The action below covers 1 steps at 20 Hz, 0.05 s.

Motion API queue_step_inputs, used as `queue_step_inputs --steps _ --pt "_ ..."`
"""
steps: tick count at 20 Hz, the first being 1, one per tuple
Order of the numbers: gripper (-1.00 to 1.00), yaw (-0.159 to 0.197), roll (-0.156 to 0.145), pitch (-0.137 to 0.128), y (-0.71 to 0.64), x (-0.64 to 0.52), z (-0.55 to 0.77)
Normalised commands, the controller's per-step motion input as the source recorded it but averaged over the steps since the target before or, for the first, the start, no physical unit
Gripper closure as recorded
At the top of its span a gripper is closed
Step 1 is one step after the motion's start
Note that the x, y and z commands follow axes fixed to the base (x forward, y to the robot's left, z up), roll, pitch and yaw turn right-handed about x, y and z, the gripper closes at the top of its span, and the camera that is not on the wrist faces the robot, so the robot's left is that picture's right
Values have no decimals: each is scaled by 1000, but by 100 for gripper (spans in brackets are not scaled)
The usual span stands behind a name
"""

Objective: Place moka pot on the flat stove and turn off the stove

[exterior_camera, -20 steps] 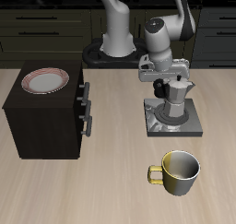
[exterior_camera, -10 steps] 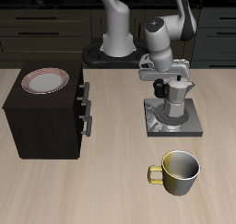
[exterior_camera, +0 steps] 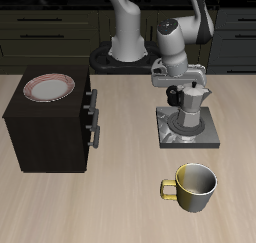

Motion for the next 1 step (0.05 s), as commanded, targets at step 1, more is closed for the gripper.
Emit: queue_step_inputs --steps 1 --pt "100 -27 6 2 5 33 -8"
